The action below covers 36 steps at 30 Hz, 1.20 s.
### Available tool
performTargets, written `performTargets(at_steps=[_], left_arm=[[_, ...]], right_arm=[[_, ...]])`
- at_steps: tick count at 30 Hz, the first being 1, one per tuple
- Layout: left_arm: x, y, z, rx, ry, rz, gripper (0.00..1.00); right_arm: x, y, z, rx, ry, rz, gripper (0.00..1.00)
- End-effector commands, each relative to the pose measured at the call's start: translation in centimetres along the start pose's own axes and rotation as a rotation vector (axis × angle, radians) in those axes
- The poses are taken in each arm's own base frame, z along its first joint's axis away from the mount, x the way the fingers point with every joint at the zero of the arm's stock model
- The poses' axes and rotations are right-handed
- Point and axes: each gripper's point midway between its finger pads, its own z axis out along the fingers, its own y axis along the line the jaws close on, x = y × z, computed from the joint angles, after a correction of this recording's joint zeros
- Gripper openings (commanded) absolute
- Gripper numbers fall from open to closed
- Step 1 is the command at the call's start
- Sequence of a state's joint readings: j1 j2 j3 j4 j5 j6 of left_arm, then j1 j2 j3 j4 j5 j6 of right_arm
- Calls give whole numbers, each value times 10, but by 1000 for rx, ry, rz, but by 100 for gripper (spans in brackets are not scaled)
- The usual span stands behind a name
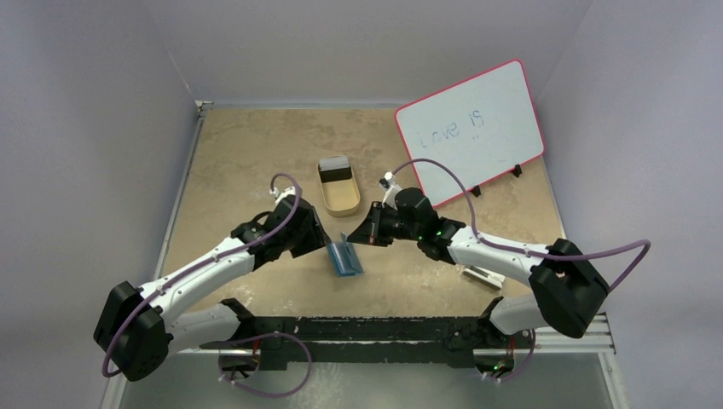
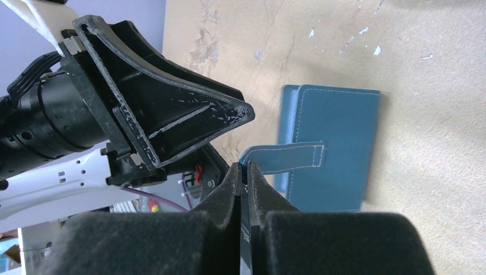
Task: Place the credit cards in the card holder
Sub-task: Open the card holder at the center of the board.
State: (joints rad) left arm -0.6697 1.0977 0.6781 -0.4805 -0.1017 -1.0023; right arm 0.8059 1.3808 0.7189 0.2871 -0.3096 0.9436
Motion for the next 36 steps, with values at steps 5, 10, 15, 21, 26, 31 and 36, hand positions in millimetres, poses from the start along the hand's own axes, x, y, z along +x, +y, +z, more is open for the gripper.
performTargets(at_steps=[5,10,15,21,26,31,36], left_arm=[[-10,-11,-4,43,-34,2,48],[-1,-11,2,70,-9,-13,48],[10,-13,12,97,37,-19,47],[23,-12,27,115,81,-28,46],[29,-14,33,140,100,-27,46],[29,-9,37,118,96,-12,46],[31,0,39,85,93,4,46]], right_arm=[[-9,14,0,-45,-23,-3,0],[-10,-26,-4,70,-47,8,0],[-13,-59,-17,149,-66,20,0],[-13,-89,-32,271,-91,4,0],[-5,-109,-39,330,-89,8,0],[0,-122,-42,364,-90,22,0],[4,-137,-47,410,-88,41,0]])
